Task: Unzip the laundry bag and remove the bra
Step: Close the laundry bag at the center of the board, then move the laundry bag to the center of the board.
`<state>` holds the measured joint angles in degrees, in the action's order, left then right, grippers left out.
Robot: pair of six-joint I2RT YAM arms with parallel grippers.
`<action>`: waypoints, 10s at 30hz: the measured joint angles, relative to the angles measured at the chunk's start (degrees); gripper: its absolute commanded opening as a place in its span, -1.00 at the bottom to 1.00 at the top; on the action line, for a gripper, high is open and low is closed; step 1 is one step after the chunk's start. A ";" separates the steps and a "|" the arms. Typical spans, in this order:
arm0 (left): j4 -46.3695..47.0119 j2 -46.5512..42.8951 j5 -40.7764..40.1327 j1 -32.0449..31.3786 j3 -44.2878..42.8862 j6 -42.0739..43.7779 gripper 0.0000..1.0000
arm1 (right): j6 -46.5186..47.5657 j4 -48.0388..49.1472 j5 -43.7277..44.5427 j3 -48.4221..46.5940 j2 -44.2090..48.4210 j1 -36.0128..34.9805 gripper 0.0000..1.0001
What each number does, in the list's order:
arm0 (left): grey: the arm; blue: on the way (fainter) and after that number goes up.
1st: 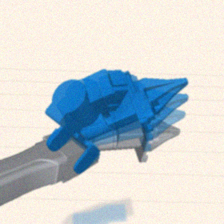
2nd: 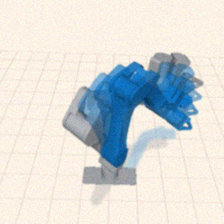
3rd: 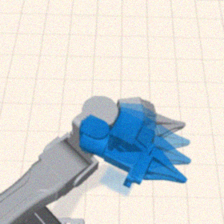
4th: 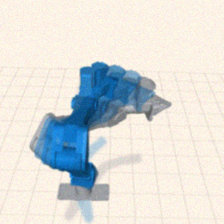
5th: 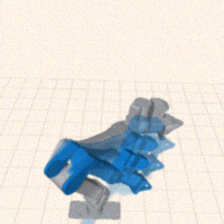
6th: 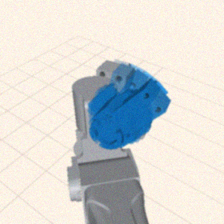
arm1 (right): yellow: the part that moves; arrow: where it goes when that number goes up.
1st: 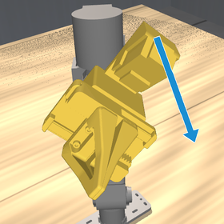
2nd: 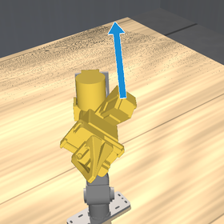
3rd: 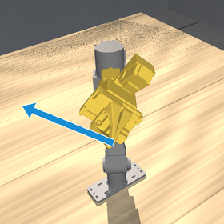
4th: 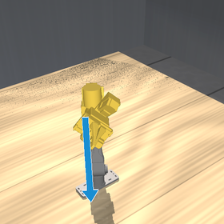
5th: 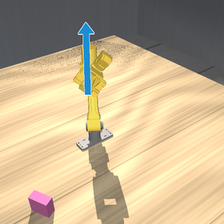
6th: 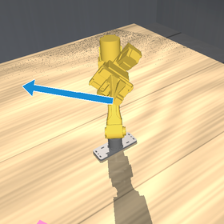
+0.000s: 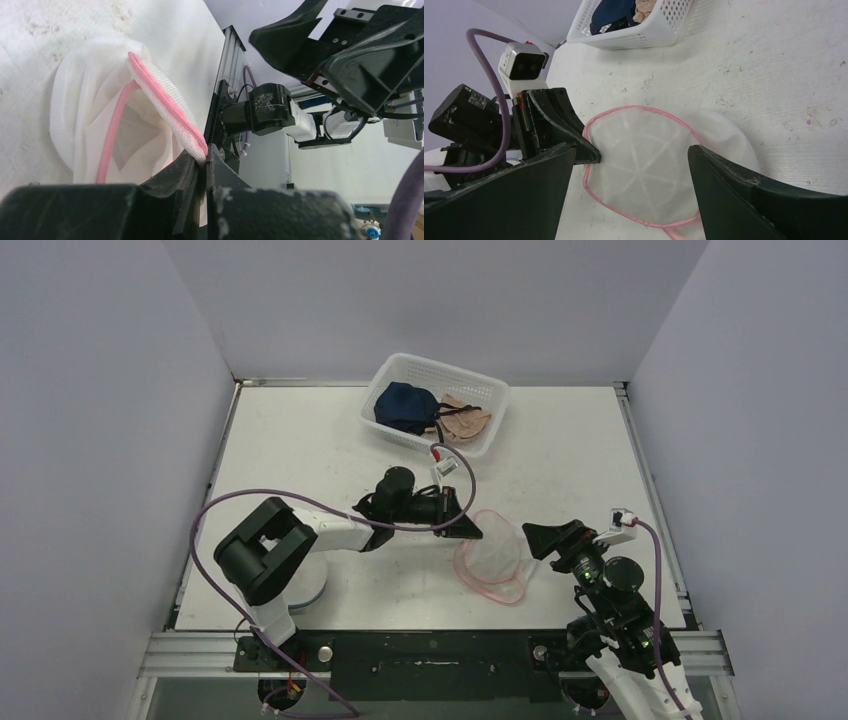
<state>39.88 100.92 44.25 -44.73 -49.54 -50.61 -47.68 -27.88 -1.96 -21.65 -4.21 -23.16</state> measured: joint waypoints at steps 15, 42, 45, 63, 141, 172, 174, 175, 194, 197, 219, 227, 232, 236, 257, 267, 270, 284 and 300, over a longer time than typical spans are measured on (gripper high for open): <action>6.21 4.35 -11.30 -3.87 5.62 -4.17 -0.19 | -0.15 -0.04 0.07 0.00 -0.31 0.00 0.72; -16.79 -11.17 -26.73 -8.31 12.26 4.57 0.13 | -3.82 -6.25 1.31 0.02 -17.14 0.00 0.66; -17.00 -9.42 -27.30 -9.42 11.47 4.83 0.12 | -5.73 -8.07 1.86 0.31 -17.16 0.00 0.68; -8.87 -7.52 -26.91 -14.88 12.96 2.51 -0.43 | -16.37 -0.94 -6.08 12.70 -15.06 -0.02 0.10; -49.53 -73.92 -56.87 -4.02 37.57 -14.67 0.55 | -7.34 50.07 -0.59 3.39 -48.09 -21.44 -0.89; -36.06 -52.85 -48.22 -2.75 36.06 -11.80 0.39 | 2.12 28.33 0.31 12.87 -31.54 -19.32 0.60; -36.41 -53.07 -47.98 -2.78 35.19 -11.23 0.38 | 2.47 23.04 2.56 8.66 -30.32 -19.69 0.51; -36.83 -53.24 -47.84 -2.75 34.29 -10.60 0.35 | 2.71 21.20 3.52 6.40 -29.92 -19.74 0.35; -22.40 -23.12 -37.79 -5.05 21.53 -5.75 -0.58 | 0.48 35.17 -3.39 5.07 -51.45 -21.77 -0.73; -20.81 -19.39 -37.81 -4.87 21.53 -5.68 -0.64 | 0.31 36.06 -1.88 6.67 -51.45 -21.86 -0.73; -21.03 -28.24 -39.43 -4.66 22.75 -5.18 -0.19 | 2.64 25.33 6.03 4.57 -38.93 -21.84 0.44; -29.31 -45.29 -42.71 -4.55 26.80 -5.66 -0.07 | 2.12 23.02 5.38 2.95 -44.87 -21.16 0.61; -33.40 -52.54 -44.50 -4.39 30.32 -6.36 -0.05 | 0.63 22.64 5.05 2.95 -48.43 -20.74 0.61; -35.63 -55.91 -45.40 -4.28 32.87 -7.43 -0.05 | -0.46 23.71 4.07 2.97 -51.69 -20.70 0.60; -39.91 -62.01 -46.03 -4.28 34.07 -8.72 -0.05 | -6.43 31.17 3.96 7.26 -53.90 -20.65 -0.89; -43.80 -64.46 -46.66 -4.28 34.05 -8.70 -0.04 | -5.92 16.52 10.12 5.33 -38.58 -11.89 -0.89; -44.15 -64.63 -46.66 -4.22 34.05 -8.70 -0.04 | -4.98 13.81 11.06 3.17 -36.98 -4.87 -0.89; -44.28 -67.06 -45.83 -4.17 34.23 -9.07 -0.04 | -4.94 28.44 7.15 -1.07 -60.11 22.18 -0.89; -51.69 -73.00 -48.35 -4.17 30.62 -8.41 -0.02 | -6.93 44.59 4.61 -24.39 -94.42 24.68 -0.67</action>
<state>-11.81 27.92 -4.10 -48.90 -18.92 -59.02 -54.61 16.71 2.66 -46.04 -98.63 1.52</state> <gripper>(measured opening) 0.482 0.127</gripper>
